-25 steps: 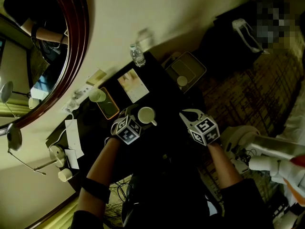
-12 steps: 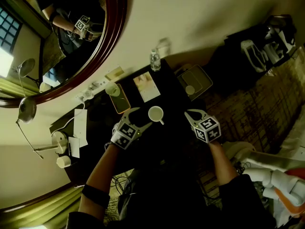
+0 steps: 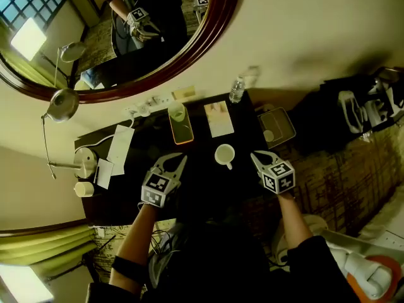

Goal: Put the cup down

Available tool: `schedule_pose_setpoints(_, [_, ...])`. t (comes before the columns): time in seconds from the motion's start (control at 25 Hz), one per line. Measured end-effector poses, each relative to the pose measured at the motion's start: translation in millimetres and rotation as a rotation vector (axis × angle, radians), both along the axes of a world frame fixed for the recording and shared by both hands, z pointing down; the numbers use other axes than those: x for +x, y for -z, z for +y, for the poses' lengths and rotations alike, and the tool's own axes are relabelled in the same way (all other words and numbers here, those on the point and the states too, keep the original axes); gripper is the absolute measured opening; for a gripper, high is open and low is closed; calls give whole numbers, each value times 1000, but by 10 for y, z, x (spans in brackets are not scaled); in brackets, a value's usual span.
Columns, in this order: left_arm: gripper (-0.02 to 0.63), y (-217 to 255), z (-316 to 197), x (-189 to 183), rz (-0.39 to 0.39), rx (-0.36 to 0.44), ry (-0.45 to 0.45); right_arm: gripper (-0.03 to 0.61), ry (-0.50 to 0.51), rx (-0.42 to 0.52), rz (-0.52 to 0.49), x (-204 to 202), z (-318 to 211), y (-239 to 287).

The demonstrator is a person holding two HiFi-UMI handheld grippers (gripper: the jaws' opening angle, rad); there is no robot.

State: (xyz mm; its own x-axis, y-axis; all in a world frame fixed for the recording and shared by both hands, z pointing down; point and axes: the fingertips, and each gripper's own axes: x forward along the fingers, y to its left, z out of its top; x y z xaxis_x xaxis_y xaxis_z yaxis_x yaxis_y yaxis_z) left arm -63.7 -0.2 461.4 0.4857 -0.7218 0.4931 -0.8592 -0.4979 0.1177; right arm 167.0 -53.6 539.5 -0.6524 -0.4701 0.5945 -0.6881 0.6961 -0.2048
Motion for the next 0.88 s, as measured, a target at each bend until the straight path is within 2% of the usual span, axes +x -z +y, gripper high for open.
schedule_pose_setpoints(0.32, [0, -164, 316, -772, 44, -8, 185, 15, 82, 7, -3, -461, -7, 27])
schedule_pose_setpoints(0.56, [0, -279, 459, -1059, 44, -9, 263, 15, 143, 4, 9, -762, -9, 7])
schedule_pose_setpoints(0.68, [0, -259, 479, -1083, 37, -23, 270, 15, 161, 3, 13, -866, -25, -11])
schedule_pose_setpoints(0.88, [0, -232, 484, -1040, -3, -34, 232, 15, 189, 1, 18, -995, -58, -11])
